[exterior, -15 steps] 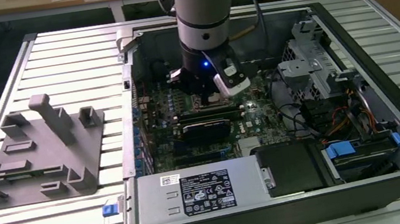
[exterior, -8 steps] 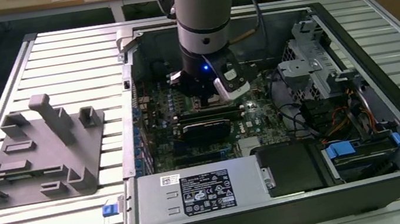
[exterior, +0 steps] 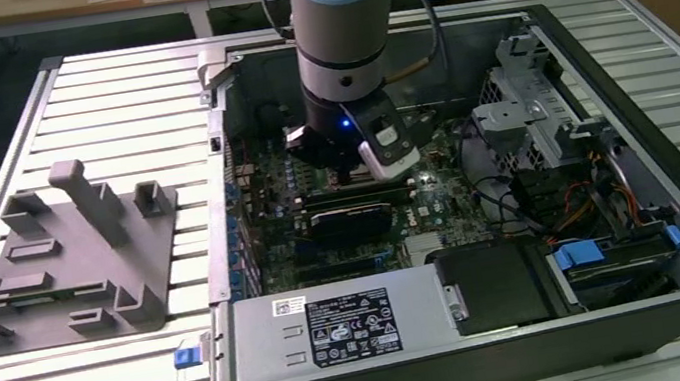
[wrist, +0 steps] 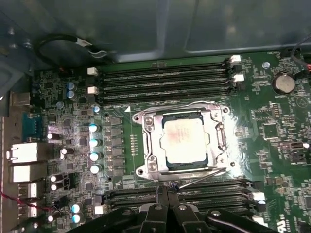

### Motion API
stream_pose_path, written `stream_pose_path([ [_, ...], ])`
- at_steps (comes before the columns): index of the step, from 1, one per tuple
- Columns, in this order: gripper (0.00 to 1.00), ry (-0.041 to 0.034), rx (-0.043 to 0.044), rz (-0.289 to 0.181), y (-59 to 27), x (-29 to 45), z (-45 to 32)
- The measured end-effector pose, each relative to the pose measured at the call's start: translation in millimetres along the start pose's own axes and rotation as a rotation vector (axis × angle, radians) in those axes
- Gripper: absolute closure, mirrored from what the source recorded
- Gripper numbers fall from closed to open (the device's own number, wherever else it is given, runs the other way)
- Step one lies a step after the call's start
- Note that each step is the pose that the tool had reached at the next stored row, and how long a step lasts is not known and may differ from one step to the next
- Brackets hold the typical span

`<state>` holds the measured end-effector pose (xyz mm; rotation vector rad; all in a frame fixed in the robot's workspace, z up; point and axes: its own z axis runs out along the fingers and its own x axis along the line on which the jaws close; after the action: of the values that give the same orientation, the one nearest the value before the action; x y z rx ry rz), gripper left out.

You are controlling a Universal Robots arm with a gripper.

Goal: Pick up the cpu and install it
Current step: 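Install the second cpu locking lever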

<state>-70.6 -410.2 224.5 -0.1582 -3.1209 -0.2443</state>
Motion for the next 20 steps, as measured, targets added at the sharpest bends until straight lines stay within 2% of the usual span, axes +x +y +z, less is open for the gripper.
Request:
stream_pose_path([
  [4, 0.89, 0.0011, -0.0111, 0.000, -1.5, 2.9, 2.5],
  [11, 0.89, 0.0024, -0.0229, 0.000, -7.3, 2.8, 4.1],
  [15, 0.89, 0.0041, -0.0379, -0.001, -9.3, 3.8, 6.8],
  [20, 0.89, 0.0064, -0.0596, -0.002, -10.8, 10.2, 11.0],
])
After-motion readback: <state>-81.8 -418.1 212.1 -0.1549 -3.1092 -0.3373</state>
